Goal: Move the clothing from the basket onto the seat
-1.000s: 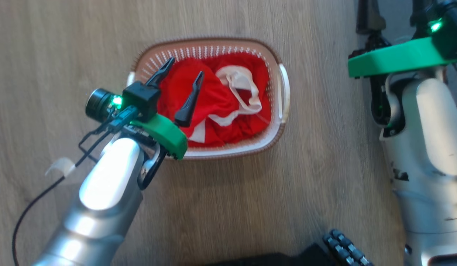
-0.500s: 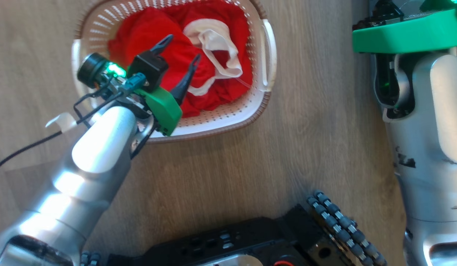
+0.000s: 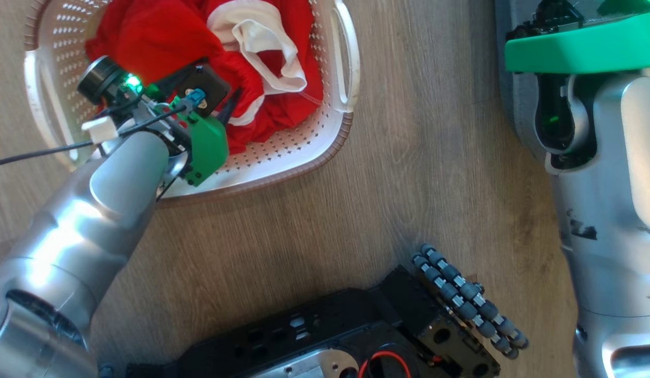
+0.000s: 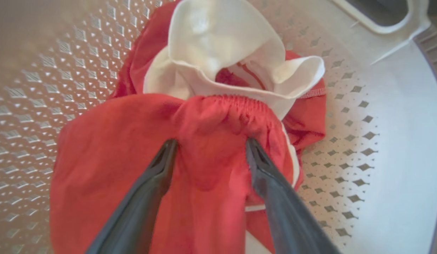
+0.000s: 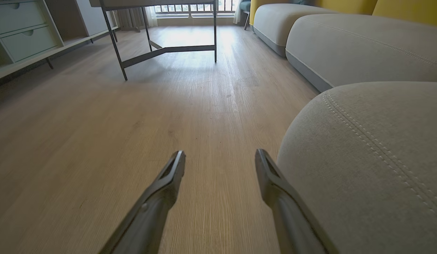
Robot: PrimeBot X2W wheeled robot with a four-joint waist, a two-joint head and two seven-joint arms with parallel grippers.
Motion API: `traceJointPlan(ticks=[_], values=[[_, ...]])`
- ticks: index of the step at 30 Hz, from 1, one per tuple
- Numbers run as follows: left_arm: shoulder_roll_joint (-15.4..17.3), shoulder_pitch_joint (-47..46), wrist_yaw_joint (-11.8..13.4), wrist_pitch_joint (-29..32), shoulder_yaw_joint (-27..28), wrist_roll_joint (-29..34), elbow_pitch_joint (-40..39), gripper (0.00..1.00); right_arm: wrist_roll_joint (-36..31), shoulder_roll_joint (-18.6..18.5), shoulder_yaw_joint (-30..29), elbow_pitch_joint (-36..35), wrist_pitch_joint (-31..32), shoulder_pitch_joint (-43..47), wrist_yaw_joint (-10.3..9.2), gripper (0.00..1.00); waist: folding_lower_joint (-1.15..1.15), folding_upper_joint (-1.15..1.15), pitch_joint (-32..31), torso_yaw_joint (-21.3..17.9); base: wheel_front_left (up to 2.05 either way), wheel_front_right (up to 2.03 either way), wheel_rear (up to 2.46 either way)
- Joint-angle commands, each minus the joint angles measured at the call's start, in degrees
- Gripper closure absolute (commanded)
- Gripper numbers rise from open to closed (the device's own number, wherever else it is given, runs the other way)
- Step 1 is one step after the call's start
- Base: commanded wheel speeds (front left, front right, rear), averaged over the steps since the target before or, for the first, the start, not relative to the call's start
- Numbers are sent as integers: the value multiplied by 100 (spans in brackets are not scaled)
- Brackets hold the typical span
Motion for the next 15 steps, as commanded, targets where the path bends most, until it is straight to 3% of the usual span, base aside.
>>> traceJointPlan(ticks=[1, 7, 15], values=[[121, -65, 5, 27, -37, 18, 26, 0, 57, 81, 22, -218, -26, 195, 41, 0, -1, 0, 62, -52, 0, 0, 0], [123, -371, 5, 215, -518, 0, 500, 0, 183, 82, 21, -250, -26, 203, 41, 0, -1, 0, 212, -143, 0, 0, 0], [-109, -602, 30, 310, -725, 34, 1127, 0, 233, 82, -36, -253, -26, 343, 41, 0, -1, 0, 237, -179, 0, 0, 0]])
